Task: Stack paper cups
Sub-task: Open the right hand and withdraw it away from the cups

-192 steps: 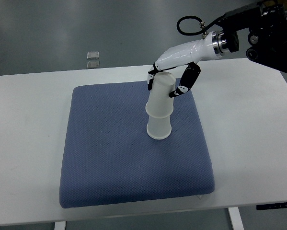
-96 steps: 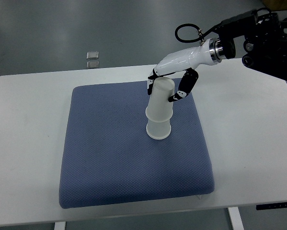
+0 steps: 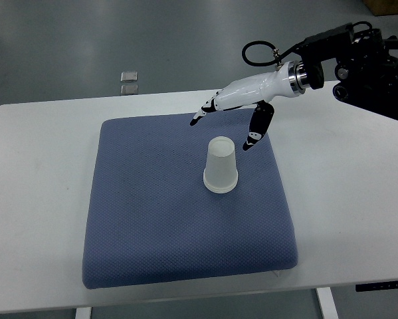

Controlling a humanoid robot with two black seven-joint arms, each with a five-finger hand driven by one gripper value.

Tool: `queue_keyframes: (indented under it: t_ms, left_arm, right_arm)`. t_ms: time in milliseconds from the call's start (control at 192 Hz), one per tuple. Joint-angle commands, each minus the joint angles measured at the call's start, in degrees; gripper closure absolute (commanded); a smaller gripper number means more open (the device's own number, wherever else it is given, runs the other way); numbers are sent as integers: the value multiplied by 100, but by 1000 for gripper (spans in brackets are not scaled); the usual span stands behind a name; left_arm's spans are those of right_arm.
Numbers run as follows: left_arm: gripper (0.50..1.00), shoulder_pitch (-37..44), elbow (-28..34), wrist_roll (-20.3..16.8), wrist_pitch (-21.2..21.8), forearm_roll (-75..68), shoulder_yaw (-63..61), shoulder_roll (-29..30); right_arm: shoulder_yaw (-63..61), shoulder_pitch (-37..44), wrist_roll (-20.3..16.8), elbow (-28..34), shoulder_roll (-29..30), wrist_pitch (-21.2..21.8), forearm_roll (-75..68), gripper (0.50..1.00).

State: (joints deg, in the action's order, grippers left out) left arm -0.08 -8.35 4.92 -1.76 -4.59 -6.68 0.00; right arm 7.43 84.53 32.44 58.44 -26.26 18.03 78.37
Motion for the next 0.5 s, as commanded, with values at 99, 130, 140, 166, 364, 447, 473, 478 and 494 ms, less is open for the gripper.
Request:
queue_keyframes:
  t_ms: [99,130,140,166,364,447,473,478,494]
  left_arm:
    - [500,0,0,0,0,2,0,0]
    - [500,0,0,0,0,2,0,0]
    - [500,0,0,0,0,2,0,0]
    - [500,0,0,0,0,-7,0,0]
    - [500,0,0,0,0,-7,0,0]
    - [500,0,0,0,0,2,0,0]
    - [500,0,0,0,0,-7,0,0]
    - [500,0,0,0,0,2,0,0]
    - [500,0,0,0,0,-7,0,0]
  right_arm:
    - [-593,-437,-1,-553,-19,-573,-857,576]
    - [-638,-587,-1,-711,16,-626,-1139,576]
    - [-655,-622,-1,-755,42,-643,-1235,576]
    - [-682,-701,-1,-861,77,-652,-1438,579]
    - [-717,-1396,-441,-1414,438,-661,-3732,579]
    - [-804,-1659,-1082,-1564,710,-705,-4812,581]
    - [-866,-1756,-1214,-1608,754,-740,-5103,579]
    - [-901,-1808,-1266,-1625,780,-757,-5251,579]
    - [-945,-1853,-1328,-1661,807,-775,-5385,579]
